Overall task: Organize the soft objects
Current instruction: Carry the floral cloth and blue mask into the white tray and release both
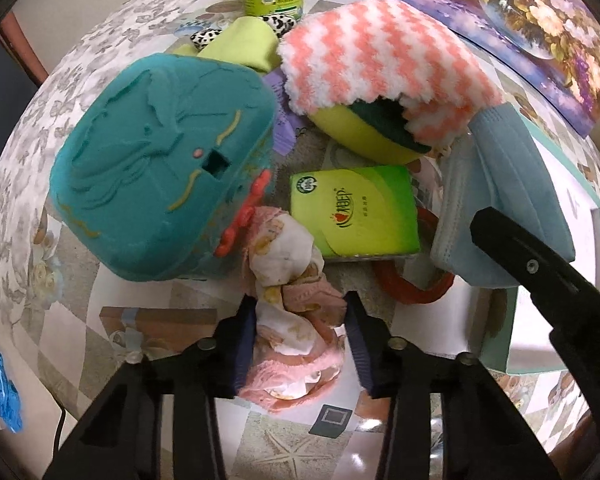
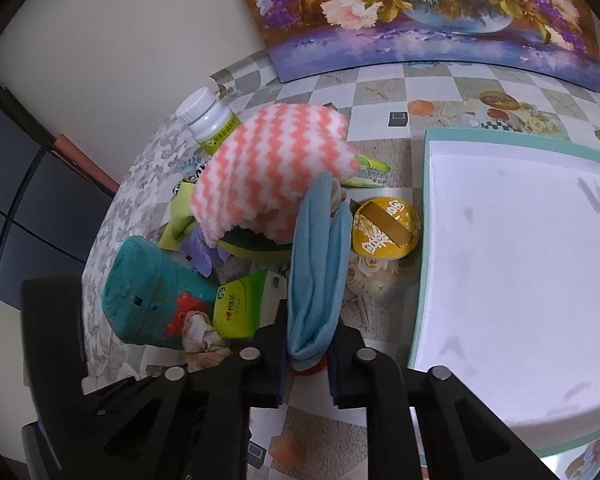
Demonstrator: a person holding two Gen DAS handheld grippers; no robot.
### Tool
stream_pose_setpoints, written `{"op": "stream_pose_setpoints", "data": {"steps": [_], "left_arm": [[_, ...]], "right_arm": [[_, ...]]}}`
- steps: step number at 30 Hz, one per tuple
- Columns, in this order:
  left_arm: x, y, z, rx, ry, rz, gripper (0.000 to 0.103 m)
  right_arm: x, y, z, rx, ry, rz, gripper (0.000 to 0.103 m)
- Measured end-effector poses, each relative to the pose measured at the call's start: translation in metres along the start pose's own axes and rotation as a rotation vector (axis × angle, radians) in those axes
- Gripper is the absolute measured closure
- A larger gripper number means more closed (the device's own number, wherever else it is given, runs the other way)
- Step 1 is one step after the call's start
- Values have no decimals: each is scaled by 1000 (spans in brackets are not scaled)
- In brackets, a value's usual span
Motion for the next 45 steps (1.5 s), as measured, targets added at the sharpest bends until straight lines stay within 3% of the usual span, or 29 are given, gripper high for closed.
{"op": "stream_pose_setpoints", "data": {"steps": [14,26,32,38,45], "left_arm": [[-17,0,0,29,-53,69,75],[-83,-18,8,61,-130,221,76],[-111,-12,43,129,-174,262,76],[-139,0,89,222,-187,302,76],[-140,3,148,339,-179,294,76]], "right_arm": [[-46,8,-3,27,31,90,91],[-102,23,5,25,-35,203,91],[-127,29,40,104,-85,247,91],[-151,27,92,224,-193,273,91],[-177,14,148,386,-279,303,91]]}}
Point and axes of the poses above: each gripper's, at about its wrist camera, not at the fingertips, and x roughly the way its jaws point, z to its right, y to its top, the point moved 8 cm from there along x, roughly the way its jaws point, and after that the axes turned 12 degrees about y, right-handed, at the moved point
